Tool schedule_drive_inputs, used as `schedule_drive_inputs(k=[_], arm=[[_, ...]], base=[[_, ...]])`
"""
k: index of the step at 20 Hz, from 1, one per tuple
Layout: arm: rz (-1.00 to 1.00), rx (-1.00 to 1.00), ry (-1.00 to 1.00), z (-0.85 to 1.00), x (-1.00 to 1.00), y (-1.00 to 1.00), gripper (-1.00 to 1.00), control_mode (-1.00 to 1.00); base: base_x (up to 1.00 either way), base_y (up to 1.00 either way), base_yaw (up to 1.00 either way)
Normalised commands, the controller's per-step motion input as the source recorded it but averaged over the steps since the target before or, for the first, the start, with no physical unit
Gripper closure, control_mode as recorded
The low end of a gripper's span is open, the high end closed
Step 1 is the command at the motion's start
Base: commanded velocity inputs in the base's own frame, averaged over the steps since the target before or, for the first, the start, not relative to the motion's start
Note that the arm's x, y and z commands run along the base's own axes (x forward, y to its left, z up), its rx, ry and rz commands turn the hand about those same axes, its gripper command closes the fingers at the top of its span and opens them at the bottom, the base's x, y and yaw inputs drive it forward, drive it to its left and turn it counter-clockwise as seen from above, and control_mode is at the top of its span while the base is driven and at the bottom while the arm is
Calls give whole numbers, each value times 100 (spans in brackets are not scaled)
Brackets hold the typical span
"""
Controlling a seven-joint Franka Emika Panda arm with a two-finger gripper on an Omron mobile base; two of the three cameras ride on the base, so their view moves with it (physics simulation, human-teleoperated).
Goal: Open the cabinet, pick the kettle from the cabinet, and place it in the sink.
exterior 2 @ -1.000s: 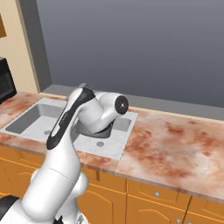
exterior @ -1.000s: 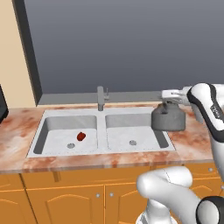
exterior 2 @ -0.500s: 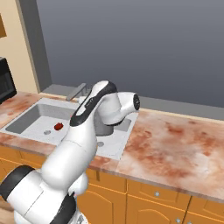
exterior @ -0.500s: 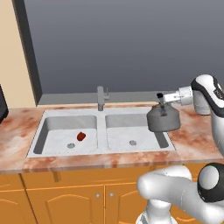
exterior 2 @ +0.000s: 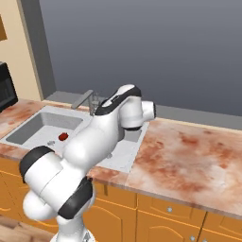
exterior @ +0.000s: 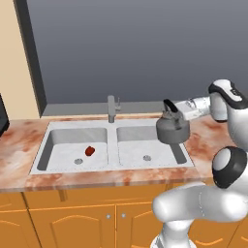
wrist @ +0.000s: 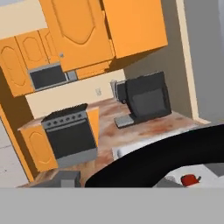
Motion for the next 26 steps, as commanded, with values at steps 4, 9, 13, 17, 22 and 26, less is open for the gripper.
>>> schedule_drive_inputs(k=[4, 9, 13, 17, 22, 26], arm=[[22, 2, -23, -18, 18, 4, 100, -100], [17, 1, -11, -12, 21, 3, 100, -100], [12, 0, -6, -15, 16, 3, 100, -100], [7, 5, -1, -20, 6, 1, 100, -100], [0, 9, -1, -26, -2, 9, 100, -100], [0, 8, 0, -28, 0, 11, 100, -100]], base=[[0, 0, 0], [0, 0, 0], [0, 0, 0], [0, 0, 0], [0, 0, 0], [0, 0, 0]])
